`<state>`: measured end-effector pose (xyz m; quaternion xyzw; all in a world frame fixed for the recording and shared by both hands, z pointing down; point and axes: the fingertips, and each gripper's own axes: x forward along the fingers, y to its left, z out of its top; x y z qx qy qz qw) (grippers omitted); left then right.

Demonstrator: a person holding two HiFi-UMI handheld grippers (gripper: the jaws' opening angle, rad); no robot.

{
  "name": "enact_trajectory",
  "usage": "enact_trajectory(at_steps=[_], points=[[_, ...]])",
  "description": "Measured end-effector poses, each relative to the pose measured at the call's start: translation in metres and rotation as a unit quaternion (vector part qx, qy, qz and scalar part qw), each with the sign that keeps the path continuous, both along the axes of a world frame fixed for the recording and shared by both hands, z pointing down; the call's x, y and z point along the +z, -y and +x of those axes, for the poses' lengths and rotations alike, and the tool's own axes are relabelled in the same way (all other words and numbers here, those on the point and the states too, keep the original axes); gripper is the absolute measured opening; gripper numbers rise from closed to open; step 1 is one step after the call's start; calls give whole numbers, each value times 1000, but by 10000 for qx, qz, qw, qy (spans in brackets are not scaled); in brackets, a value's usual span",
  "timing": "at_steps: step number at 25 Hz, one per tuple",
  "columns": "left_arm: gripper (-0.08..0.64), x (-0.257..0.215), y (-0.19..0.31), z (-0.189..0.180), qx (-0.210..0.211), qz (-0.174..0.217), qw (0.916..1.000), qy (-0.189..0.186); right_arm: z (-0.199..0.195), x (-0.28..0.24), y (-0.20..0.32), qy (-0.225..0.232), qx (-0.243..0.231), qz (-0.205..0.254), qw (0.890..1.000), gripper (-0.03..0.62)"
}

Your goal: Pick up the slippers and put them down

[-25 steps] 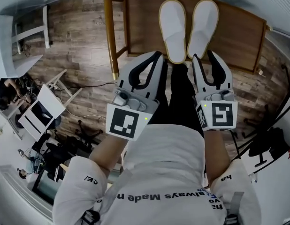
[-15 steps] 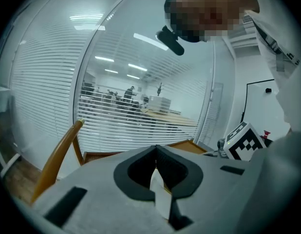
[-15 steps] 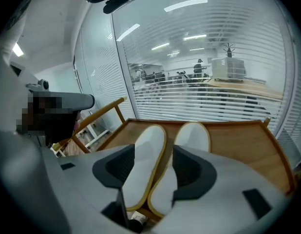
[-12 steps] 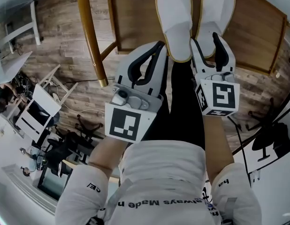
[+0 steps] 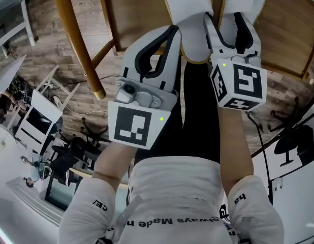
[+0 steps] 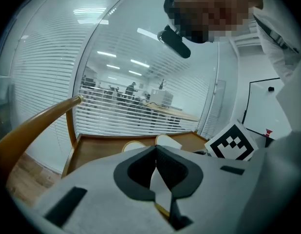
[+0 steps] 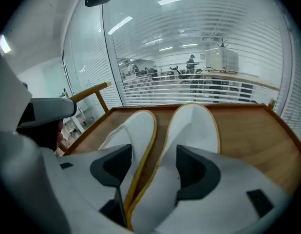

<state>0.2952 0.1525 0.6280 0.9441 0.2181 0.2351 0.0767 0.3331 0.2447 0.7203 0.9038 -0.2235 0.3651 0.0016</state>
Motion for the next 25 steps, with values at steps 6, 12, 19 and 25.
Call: enact_trajectory(at_steps=[6,12,19,25], points=[[11,-1,-3,8,41,-72,10000,-18,9,-2,6,-34,-21,-32,10000,247],[11,2,-3,8,93,-112,9999,34,17,-4,6,-146,-50,-159,9998,206],[11,4,0,7,131,-86,9999,70,21,-5,4,-303,-1,-284,9991,44],[11,-3,-2,7,131,-85,9999,43,17,-16,-2,-387,8,-278,9989,25]])
